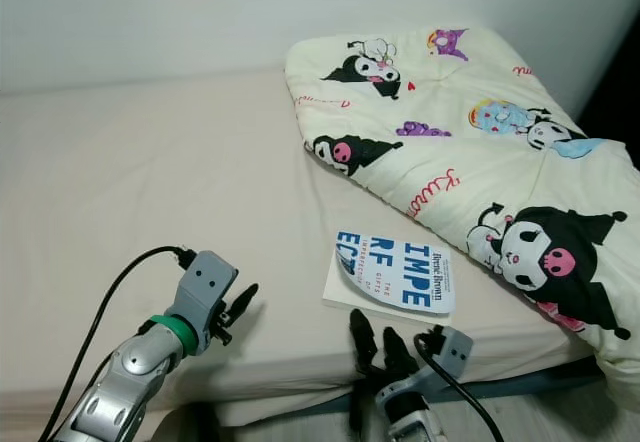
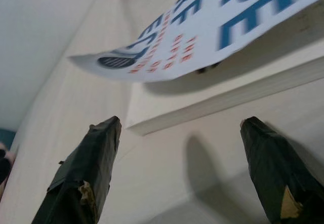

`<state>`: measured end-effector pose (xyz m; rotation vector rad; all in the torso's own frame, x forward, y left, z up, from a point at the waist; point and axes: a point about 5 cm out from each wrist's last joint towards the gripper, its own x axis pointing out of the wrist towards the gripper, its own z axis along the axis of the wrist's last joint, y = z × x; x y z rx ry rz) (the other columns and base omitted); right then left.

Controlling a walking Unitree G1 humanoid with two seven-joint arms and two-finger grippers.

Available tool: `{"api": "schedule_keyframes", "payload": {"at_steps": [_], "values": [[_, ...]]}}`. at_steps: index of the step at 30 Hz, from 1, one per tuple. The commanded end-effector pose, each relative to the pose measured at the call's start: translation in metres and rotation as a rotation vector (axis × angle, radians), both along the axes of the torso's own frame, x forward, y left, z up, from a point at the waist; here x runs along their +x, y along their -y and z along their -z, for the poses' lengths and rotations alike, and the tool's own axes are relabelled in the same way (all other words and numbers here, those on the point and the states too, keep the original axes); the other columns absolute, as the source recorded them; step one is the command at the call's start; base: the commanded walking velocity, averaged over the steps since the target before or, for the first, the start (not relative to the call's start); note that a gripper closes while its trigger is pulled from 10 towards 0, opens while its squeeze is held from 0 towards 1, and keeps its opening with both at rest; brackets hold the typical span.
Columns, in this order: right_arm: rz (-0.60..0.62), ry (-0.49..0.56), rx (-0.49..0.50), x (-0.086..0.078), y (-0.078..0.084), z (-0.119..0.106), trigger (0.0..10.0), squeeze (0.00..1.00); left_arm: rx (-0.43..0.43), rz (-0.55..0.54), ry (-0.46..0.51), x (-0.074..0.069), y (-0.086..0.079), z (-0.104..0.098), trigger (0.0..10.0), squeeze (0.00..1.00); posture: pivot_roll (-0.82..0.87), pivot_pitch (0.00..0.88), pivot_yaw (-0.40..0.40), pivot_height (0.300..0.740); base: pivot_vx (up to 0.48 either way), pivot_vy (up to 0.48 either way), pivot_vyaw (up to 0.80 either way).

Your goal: Clean up the room

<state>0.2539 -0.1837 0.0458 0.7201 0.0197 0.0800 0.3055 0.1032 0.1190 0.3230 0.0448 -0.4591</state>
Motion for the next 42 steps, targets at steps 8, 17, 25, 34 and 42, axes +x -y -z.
{"api": "schedule_keyframes", "payload": {"at_steps": [8, 17, 25, 34, 42], "values": [[-0.012, -0.018, 0.199, 0.013, 0.003, 0.011, 10.0, 0.0, 0.013, 0.002, -0.023, -0.001, -0.001, 0.003, 10.0, 0.0, -0.08, 0.189, 0.2, 0.59, 0.0, 0.0, 0.0], [0.046, -0.057, 0.336, 0.026, 0.014, 0.019, 10.0, 0.0, 0.014, -0.008, -0.026, -0.004, -0.002, 0.003, 10.0, 0.0, -0.05, 0.196, 0.199, 0.59, 0.0, 0.0, 0.0], [0.088, -0.059, 0.394, 0.025, 0.021, 0.026, 10.0, 0.0, 0.016, -0.009, -0.027, -0.004, -0.002, 0.002, 10.0, 0.0, -0.05, 0.197, 0.202, 0.59, 0.0, 0.0, 0.0], [0.18, -0.008, 0.392, 0.024, 0.05, 0.021, 10.0, 0.0, 0.016, -0.008, -0.028, -0.004, -0.001, 0.003, 10.0, 0.0, -0.05, 0.193, 0.201, 0.59, 0.0, 0.0, 0.0], [0.163, 0.019, 0.364, 0.029, 0.054, 0.015, 10.0, 0.0, 0.018, -0.007, -0.029, -0.004, -0.001, 0.003, 10.0, 0.0, -0.06, 0.188, 0.2, 0.59, 0.0, 0.0, 0.0]]}}
